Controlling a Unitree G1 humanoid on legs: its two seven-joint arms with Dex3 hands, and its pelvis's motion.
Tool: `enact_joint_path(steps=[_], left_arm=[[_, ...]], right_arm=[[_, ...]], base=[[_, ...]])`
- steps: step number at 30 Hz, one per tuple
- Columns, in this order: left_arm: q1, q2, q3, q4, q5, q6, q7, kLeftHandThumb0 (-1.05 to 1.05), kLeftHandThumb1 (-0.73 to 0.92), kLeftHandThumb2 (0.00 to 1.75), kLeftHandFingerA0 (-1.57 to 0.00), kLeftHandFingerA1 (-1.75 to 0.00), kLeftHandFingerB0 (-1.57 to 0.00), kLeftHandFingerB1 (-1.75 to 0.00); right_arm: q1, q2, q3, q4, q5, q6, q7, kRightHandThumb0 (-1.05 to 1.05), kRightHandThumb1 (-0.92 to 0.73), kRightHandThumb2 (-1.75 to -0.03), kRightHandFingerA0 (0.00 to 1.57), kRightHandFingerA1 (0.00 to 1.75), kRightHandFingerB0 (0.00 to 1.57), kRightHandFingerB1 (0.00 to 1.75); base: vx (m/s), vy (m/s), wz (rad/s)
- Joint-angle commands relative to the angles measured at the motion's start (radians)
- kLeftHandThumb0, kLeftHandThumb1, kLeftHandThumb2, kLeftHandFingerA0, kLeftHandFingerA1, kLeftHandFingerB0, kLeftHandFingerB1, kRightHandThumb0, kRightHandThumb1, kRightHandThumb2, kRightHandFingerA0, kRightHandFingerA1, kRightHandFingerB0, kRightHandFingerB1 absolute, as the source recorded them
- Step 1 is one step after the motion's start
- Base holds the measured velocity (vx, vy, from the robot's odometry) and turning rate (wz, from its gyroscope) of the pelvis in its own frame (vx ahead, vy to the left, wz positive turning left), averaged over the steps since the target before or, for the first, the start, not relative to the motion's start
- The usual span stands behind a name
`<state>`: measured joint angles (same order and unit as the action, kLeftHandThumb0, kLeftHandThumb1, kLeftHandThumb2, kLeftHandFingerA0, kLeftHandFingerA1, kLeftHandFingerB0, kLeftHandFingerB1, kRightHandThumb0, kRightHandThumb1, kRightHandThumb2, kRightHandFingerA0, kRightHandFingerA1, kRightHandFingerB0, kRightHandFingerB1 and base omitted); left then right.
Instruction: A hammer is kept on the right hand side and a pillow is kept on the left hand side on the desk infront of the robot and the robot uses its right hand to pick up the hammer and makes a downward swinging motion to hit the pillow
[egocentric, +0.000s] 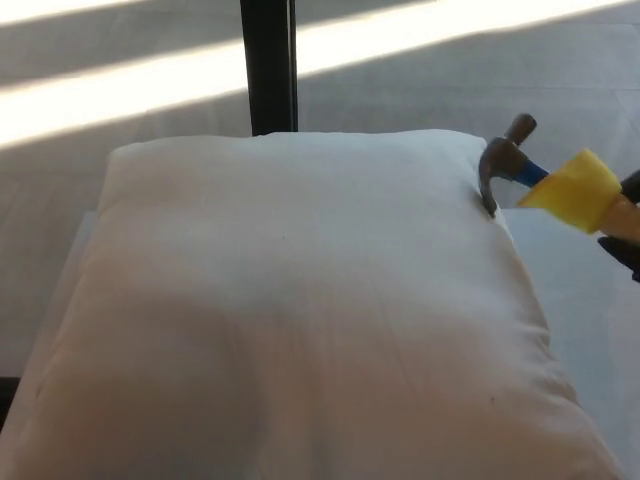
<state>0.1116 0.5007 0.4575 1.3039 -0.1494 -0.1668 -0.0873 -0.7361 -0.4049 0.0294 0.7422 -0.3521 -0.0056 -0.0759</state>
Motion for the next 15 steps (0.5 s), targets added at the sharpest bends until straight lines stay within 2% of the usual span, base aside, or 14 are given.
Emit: enact_joint_path(steps=[1, 2, 3, 8, 10, 12, 13, 15], left_arm=[[0.005, 0.007, 0.011, 0.006, -0.017, 0.004, 0.006, -0.57, 0.71, 0.61, -0.6, -0.64, -0.67, -0.54], [0.005, 0.006, 0.013, 0.007, -0.019, 0.005, 0.009, -0.57, 0.72, 0.62, -0.6, -0.62, -0.67, -0.53], [0.009, 0.008, 0.006, 0.006, -0.011, 0.0, 0.003, -0.58, 0.72, 0.62, -0.57, -0.61, -0.65, -0.51], [0.009, 0.008, 0.002, 0.002, -0.013, 0.005, 0.003, -0.57, 0.74, 0.62, -0.57, -0.6, -0.6, -0.5], [0.013, 0.006, 0.004, 0.002, -0.015, -0.003, 0.001, -0.57, 0.75, 0.62, -0.56, -0.62, -0.68, -0.54], [0.022, 0.007, -0.008, -0.002, -0.005, -0.013, -0.007, -0.57, 0.75, 0.62, -0.56, -0.62, -0.68, -0.54], [0.017, 0.004, -0.001, 0.0, -0.014, -0.006, 0.002, -0.58, 0.73, 0.62, -0.58, -0.62, -0.7, -0.54], [0.021, 0.004, 0.002, -0.004, -0.019, -0.012, -0.007, -0.59, 0.73, 0.62, -0.55, -0.62, -0.75, -0.58]], right_arm=[[-0.09, 0.019, -0.012, -0.05, 0.036, 0.042, 0.022, -0.21, -0.49, -1.0, 0.92, 1.75, 0.82, 1.49], [-0.125, 0.03, -0.016, -0.041, 0.042, 0.05, 0.022, -0.18, -0.47, -1.06, 1.14, 1.67, 0.81, 1.35], [-0.153, 0.037, -0.016, -0.028, 0.042, 0.031, 0.011, -0.21, -0.44, -1.11, 0.95, 1.75, 0.86, 1.44], [-0.22, 0.061, -0.004, -0.015, 0.028, 0.012, -0.005, -0.2, -0.45, -1.13, 0.93, 1.75, 0.85, 1.48], [-0.242, 0.074, 0.002, -0.019, 0.022, 0.023, -0.009, -0.22, -0.44, -1.17, 0.97, 1.75, 0.86, 1.5], [-0.254, 0.083, 0.004, -0.024, 0.019, 0.033, -0.011, -0.22, -0.44, -1.17, 0.97, 1.75, 0.86, 1.5], [-0.274, 0.092, 0.004, -0.017, 0.016, 0.015, -0.03, -0.29, -0.42, -1.15, 1.24, 1.41, 1.03, 1.25], [-0.291, 0.096, 0.0, -0.016, 0.015, 0.026, -0.036, -0.3, -0.46, -1.16, 1.25, 1.41, 1.0, 1.21]], base=[[0.0, 0.0, 0.0], [0.0, 0.0, 0.0], [0.0, 0.0, 0.0], [0.0, 0.0, 0.0], [0.0, 0.0, 0.0], [0.0, 0.0, 0.0], [0.0, 0.0, 0.0], [0.0, 0.0, 0.0]])
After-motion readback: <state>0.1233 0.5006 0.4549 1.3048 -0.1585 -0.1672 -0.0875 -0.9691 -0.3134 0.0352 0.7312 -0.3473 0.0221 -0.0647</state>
